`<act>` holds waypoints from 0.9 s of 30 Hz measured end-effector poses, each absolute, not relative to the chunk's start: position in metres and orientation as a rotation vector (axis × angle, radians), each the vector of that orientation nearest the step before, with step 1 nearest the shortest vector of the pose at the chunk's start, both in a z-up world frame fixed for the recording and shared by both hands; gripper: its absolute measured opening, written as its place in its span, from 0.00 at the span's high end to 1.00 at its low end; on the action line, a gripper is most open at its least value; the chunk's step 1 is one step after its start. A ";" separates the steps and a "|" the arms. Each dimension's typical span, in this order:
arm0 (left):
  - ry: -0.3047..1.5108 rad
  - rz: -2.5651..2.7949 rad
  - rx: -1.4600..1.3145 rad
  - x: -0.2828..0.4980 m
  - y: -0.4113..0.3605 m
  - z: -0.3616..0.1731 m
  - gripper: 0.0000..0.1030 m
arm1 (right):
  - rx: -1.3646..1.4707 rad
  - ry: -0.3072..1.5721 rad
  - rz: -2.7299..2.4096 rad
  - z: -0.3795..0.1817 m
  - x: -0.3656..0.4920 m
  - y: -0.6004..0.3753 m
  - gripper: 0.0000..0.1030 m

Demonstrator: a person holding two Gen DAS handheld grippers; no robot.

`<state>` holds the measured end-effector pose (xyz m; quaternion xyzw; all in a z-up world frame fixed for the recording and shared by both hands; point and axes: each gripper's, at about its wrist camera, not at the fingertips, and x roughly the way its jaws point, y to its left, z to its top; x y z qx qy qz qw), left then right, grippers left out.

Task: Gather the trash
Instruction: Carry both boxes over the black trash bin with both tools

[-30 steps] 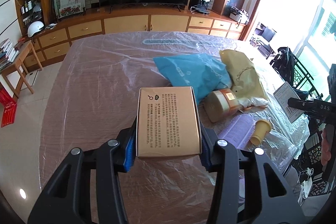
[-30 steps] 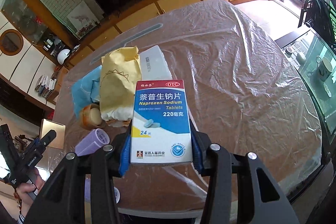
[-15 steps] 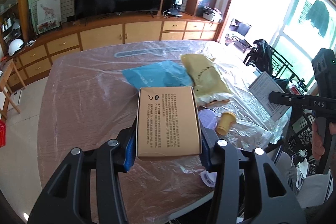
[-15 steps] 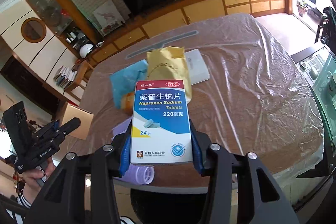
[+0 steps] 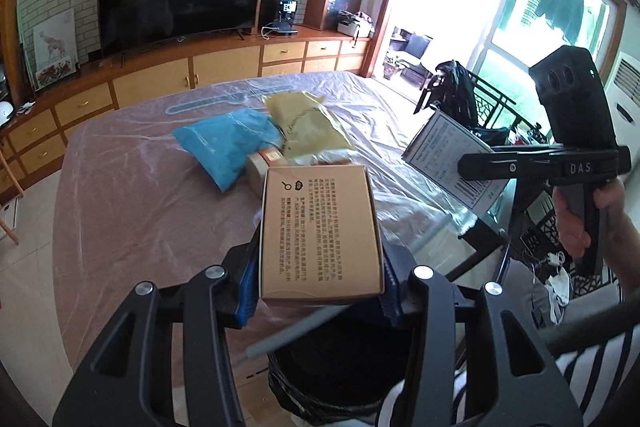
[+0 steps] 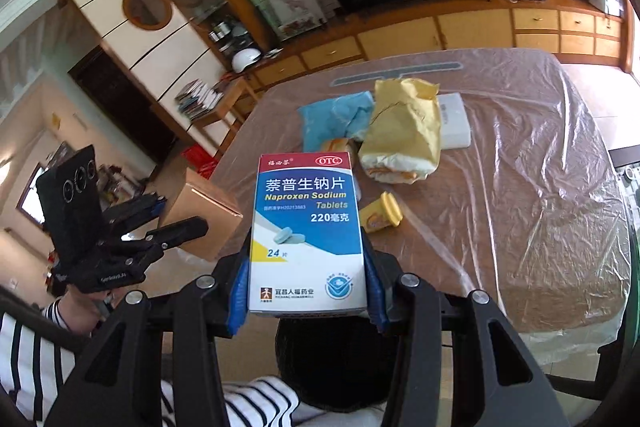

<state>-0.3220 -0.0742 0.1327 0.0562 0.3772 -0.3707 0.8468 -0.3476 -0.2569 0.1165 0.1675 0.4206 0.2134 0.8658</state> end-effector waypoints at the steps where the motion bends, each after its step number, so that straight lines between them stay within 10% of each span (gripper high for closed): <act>1: 0.801 -0.789 0.122 -0.327 -0.074 0.132 0.53 | 0.356 0.889 0.468 0.116 -0.352 -0.258 0.56; 27: 1.062 -0.742 0.320 -0.386 -0.120 0.012 0.53 | 0.099 1.183 0.516 0.006 -0.412 -0.211 0.56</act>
